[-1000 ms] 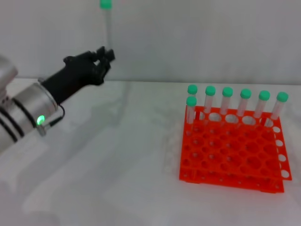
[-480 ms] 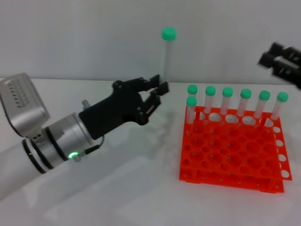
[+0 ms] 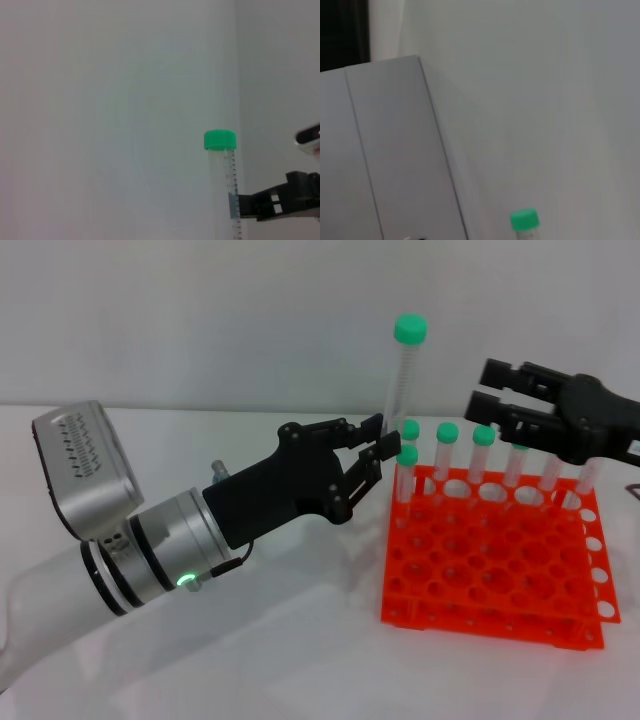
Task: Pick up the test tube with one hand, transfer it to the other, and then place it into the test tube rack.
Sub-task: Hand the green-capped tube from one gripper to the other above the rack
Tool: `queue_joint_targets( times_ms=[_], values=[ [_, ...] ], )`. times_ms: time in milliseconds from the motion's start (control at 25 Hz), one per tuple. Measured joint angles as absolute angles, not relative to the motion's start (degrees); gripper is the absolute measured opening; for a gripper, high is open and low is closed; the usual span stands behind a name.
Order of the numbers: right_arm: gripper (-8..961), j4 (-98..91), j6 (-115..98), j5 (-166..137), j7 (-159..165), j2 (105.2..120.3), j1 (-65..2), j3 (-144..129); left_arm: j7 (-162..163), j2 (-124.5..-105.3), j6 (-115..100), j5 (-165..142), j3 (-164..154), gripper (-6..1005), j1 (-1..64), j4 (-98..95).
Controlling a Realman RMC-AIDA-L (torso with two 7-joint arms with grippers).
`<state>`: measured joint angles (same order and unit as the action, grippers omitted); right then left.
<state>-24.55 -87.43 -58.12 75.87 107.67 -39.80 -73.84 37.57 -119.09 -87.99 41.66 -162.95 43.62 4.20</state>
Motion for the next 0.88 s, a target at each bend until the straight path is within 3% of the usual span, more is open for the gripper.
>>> queue_joint_targets(
  times_ms=[440,880],
  values=[
    [712,-25.7,-85.9,-58.3,75.7,110.95,-41.1,-73.8,34.4,-119.26,-87.3,40.9,-162.9,185,43.6,1.7],
    [694,-26.0,-84.6,-58.2,75.4,111.54,-41.5,-73.8,30.9,-119.47,-82.3,40.6,-162.9,186,45.0,-2.1]
  ],
)
